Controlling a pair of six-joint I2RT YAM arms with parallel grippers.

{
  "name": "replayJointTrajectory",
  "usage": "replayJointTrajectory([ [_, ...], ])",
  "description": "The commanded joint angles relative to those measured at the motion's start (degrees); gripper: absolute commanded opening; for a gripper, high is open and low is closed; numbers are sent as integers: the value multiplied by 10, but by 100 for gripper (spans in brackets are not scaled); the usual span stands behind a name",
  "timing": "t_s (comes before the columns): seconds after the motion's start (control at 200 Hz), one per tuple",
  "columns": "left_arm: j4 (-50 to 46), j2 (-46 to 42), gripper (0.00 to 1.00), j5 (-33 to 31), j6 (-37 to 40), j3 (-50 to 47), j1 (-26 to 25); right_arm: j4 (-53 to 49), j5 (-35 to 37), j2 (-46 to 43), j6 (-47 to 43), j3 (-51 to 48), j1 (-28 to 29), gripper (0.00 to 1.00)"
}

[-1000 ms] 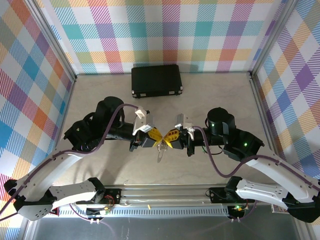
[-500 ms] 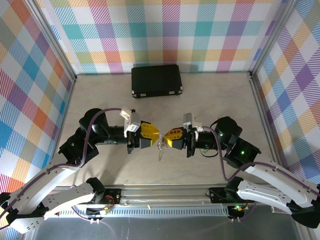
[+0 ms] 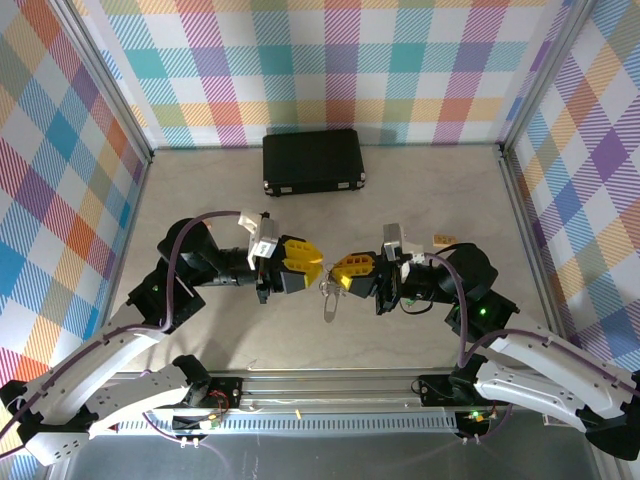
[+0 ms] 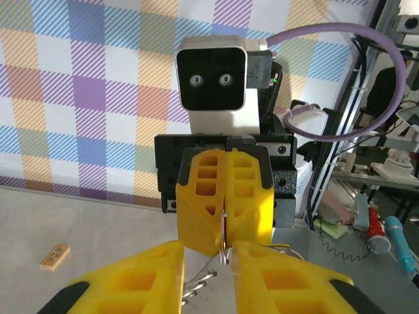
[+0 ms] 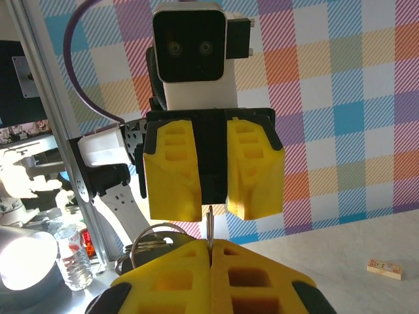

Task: Put the keys on the keyring

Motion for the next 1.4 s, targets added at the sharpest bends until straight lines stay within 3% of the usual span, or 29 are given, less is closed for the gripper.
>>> replayJointTrajectory([
  [0.0, 66, 1, 25, 27, -31, -12, 0, 62, 1, 0, 16, -5, 4, 0],
  [0.55, 116, 24, 14, 45, -57, -25, 0, 93, -4, 11, 19, -15, 5, 0],
  [0.955, 128, 19, 17, 45, -71, -35, 0, 156, 0, 12, 39, -37, 4, 0],
  [1.23, 148, 25, 0, 50, -80, -38, 0, 164, 4, 15, 35, -41, 5, 0],
  [1.395, 132, 24, 0, 54, -71, -31, 0, 149, 9, 18, 24, -36, 5, 0],
])
